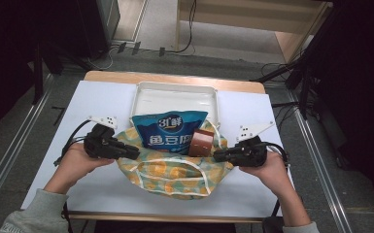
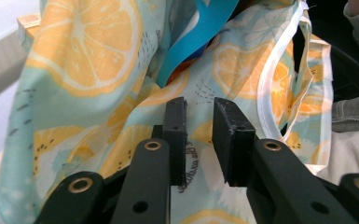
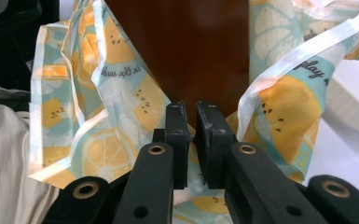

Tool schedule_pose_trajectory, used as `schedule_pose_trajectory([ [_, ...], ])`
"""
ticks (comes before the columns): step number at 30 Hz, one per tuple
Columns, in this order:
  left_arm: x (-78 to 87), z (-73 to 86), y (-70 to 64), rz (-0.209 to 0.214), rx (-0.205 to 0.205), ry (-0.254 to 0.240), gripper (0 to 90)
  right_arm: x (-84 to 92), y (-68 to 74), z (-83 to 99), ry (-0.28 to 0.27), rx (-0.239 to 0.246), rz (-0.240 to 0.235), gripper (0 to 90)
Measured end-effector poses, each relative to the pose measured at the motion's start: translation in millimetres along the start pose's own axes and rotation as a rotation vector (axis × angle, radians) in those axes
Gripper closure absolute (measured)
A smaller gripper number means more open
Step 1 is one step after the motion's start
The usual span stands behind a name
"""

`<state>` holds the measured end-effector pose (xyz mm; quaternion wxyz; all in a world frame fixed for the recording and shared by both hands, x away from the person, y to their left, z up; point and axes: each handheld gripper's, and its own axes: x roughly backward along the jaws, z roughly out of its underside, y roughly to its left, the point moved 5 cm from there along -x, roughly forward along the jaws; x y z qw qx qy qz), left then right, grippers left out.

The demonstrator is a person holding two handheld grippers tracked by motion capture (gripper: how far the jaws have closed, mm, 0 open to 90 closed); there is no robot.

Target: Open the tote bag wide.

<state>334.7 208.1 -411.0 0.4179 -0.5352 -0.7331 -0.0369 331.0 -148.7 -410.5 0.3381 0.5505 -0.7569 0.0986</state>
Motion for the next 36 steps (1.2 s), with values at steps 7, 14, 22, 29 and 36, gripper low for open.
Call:
schedule_pose_trajectory([
  [7,-4.5,4.2,2.0,-0.006,-0.002,-0.006,74.3,-10.7,-2.4,10.4,0.008,-0.015,0.001,84.5],
  [14,-11.4,11.4,3.8,-0.008,0.003,0.003,74.2,-20.4,-4.7,19.6,0.014,-0.021,0.004,84.5],
  [22,-19.3,20.1,7.2,0.002,0.009,0.012,73.8,-26.3,-8.8,32.4,0.023,-0.035,0.014,84.3],
  [29,-16.1,19.7,7.1,-0.007,0.0,-0.006,72.2,-26.5,-7.1,33.7,0.021,-0.041,0.017,82.1],
  [36,-4.4,6.8,-0.9,-0.033,-0.04,-0.019,66.9,-11.7,-3.6,19.4,-0.009,-0.037,0.042,77.7],
])
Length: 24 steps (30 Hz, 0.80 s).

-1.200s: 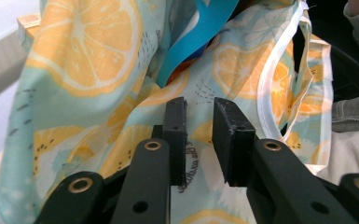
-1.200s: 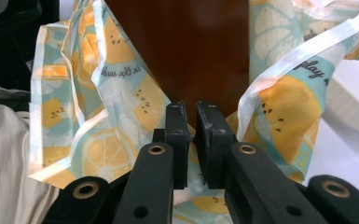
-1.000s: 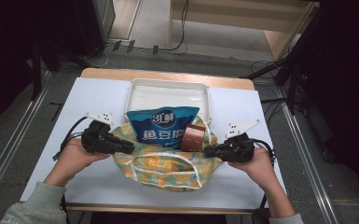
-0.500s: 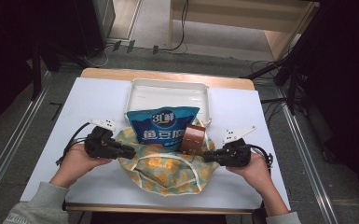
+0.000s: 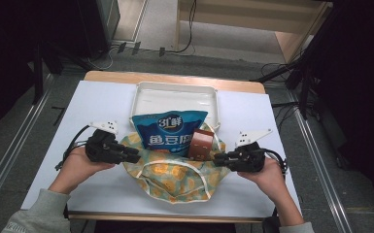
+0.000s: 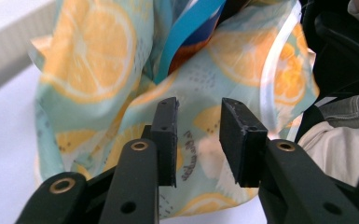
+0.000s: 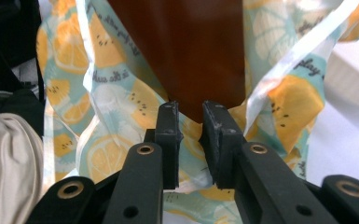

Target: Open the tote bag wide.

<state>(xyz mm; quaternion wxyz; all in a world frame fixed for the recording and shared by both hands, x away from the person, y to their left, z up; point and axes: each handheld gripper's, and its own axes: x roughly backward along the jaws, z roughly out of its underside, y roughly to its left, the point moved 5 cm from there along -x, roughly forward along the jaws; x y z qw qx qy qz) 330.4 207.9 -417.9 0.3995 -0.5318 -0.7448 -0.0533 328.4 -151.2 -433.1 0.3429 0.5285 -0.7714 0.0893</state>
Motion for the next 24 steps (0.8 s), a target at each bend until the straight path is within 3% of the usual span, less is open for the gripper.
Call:
schedule_pose_trajectory([
  [7,13.4,-15.7,1.3,-0.036,-0.028,-0.025,60.1,13.9,-0.6,-17.4,-0.02,-0.002,0.027,73.2],
  [9,13.0,-19.0,2.0,-0.022,-0.036,-0.02,54.8,16.5,-2.6,-24.5,-0.025,-0.011,0.039,71.5],
  [19,-4.8,-16.4,9.5,0.002,-0.043,0.028,44.9,17.9,-12.8,-41.2,-0.037,-0.003,0.075,66.2],
  [24,-11.5,-13.5,11.5,0.007,-0.051,0.056,45.0,14.4,-23.0,-47.7,-0.049,-0.013,0.099,57.2],
])
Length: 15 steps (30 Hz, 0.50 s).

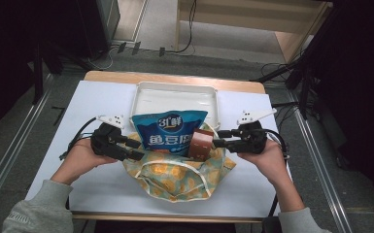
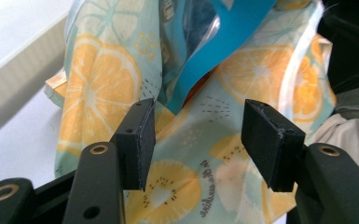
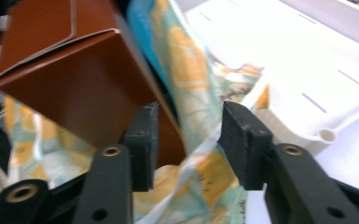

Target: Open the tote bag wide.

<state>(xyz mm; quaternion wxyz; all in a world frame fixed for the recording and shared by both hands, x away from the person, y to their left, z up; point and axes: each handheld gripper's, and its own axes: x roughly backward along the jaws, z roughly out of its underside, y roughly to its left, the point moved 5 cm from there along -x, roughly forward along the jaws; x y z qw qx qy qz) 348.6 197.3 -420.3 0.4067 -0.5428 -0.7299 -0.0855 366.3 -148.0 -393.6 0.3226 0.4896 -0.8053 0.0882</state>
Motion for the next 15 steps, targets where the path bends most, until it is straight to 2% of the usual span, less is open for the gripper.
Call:
schedule_pose_trajectory([
  [3,-3.3,-0.3,0.6,0.011,0.0,0.007,45.3,-3.3,-8.1,-1.8,0.0,-0.019,0.024,52.3],
  [4,-4.8,-0.1,0.9,0.011,-0.002,0.012,45.7,-4.2,-10.0,-1.7,-0.004,-0.03,0.018,51.6],
  [8,-8.0,2.5,1.0,0.014,0.005,0.03,52.1,-10.3,-14.3,0.3,0.012,-0.041,0.024,51.7],
  [10,-8.9,4.9,0.8,0.008,0.01,0.054,59.9,-14.5,-14.7,1.7,0.026,-0.041,0.025,52.6],
  [11,-9.4,6.0,-0.1,0.01,0.016,0.058,68.2,-18.0,-15.6,3.0,0.03,-0.042,0.022,53.7],
  [13,-9.2,6.2,-0.4,0.013,0.031,0.052,69.9,-19.2,-15.9,3.7,0.036,-0.047,0.024,54.9],
  [14,-8.9,6.9,-0.4,0.023,0.046,0.048,79.3,-22.2,-17.3,5.9,0.047,-0.057,0.021,58.0],
  [15,-8.6,7.4,-0.3,0.019,0.047,0.049,83.2,-23.1,-17.4,6.6,0.049,-0.062,0.019,60.3],
])
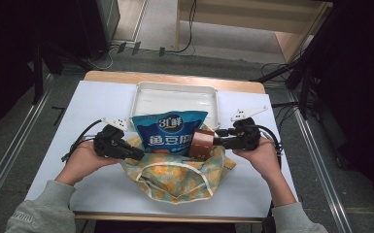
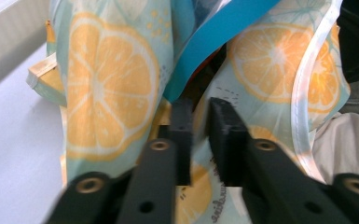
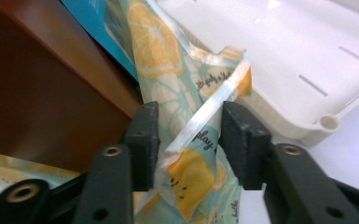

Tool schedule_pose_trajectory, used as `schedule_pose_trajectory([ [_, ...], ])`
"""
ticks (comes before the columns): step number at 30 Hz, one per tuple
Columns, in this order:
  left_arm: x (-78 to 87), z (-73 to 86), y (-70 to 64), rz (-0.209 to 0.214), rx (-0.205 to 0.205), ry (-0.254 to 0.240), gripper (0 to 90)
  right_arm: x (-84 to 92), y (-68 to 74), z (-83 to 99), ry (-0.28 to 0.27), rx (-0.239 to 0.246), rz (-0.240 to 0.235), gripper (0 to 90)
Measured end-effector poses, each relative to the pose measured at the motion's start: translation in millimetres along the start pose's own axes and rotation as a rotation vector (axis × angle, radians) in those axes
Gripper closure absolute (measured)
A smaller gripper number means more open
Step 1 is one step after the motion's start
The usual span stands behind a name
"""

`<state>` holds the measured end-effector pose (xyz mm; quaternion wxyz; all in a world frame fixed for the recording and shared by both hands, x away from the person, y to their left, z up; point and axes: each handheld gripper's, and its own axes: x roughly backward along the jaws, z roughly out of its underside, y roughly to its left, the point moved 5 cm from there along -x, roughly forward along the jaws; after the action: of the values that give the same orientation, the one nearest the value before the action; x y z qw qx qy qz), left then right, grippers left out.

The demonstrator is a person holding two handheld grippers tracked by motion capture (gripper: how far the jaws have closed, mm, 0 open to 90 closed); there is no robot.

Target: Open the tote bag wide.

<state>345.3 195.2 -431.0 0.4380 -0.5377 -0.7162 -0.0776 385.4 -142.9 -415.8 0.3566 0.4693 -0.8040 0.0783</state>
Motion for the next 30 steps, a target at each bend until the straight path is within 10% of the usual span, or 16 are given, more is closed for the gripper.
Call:
schedule_pose_trajectory([
  [10,10.0,1.2,-11.3,0.042,-0.014,-0.028,90.0,-6.1,3.2,6.2,0.045,-0.011,-0.015,84.5],
  [30,19.2,14.7,-53.7,0.124,-0.05,-0.114,90.0,1.2,9.3,18.2,0.032,-0.043,-0.008,86.5],
])
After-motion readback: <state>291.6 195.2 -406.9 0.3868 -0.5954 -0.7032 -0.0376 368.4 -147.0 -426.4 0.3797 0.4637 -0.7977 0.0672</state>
